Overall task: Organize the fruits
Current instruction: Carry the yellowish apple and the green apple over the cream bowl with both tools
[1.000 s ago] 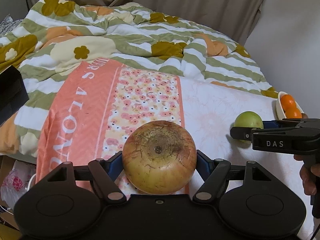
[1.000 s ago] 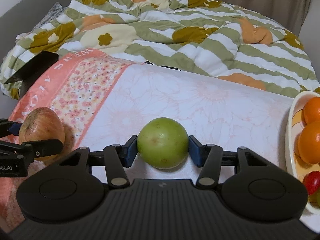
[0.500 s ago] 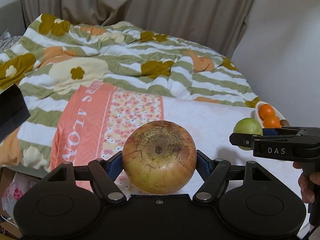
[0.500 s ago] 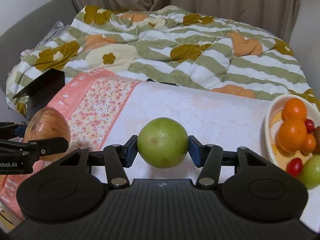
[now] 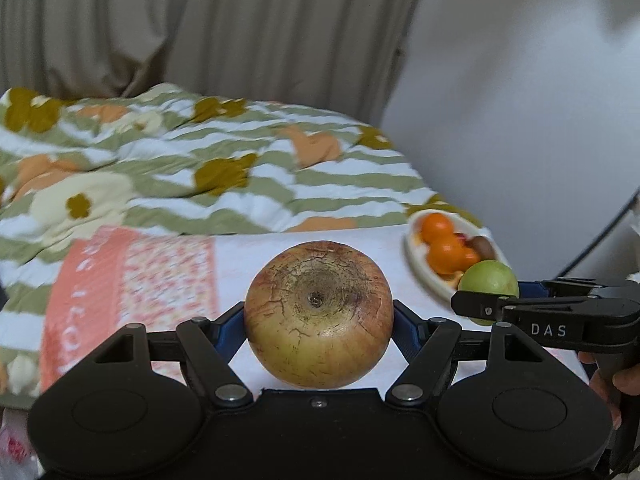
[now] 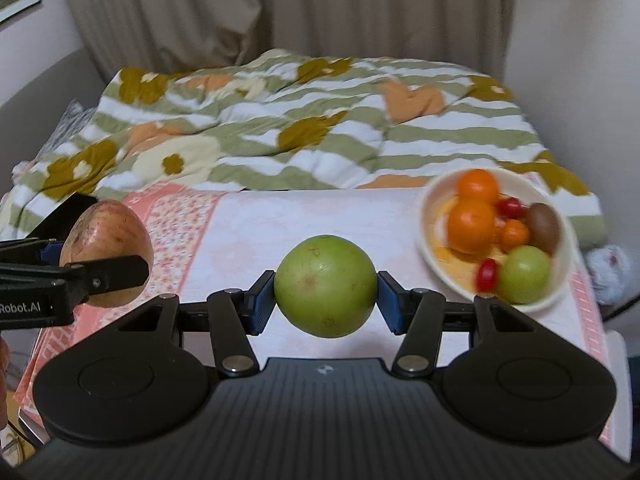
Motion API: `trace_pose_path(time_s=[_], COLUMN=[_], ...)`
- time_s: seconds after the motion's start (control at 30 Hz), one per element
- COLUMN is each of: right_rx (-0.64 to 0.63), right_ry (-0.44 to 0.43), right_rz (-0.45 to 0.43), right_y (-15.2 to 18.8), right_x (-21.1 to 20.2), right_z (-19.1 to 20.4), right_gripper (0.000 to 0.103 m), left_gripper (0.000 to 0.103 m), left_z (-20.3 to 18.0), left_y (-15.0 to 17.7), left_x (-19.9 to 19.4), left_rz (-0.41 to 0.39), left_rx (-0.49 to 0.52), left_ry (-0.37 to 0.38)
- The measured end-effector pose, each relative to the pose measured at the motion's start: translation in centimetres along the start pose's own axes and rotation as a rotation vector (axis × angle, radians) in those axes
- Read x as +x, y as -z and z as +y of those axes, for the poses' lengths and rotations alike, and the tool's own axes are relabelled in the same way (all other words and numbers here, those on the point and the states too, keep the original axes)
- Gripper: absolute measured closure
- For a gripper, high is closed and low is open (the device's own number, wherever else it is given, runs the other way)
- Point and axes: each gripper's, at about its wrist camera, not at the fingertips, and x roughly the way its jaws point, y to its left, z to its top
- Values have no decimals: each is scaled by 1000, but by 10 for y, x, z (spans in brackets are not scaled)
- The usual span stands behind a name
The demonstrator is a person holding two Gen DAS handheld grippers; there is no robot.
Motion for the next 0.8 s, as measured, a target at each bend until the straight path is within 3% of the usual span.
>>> trace_pose_path(time_s=[0.27,0.8], right_rx=[37,-56], right_ry=[48,-45], right_rz=[-32,-40], right_y=[4,-34], right_x=[-25,-6], right_z=[-60,-193], right_gripper=[34,34], left_gripper=[26,26], left_z=[-50,-148], left_y=[-9,-24], left_x=[15,96], left_rz=[-9,-15], left_rx=[43,-77], left_ry=[36,-70])
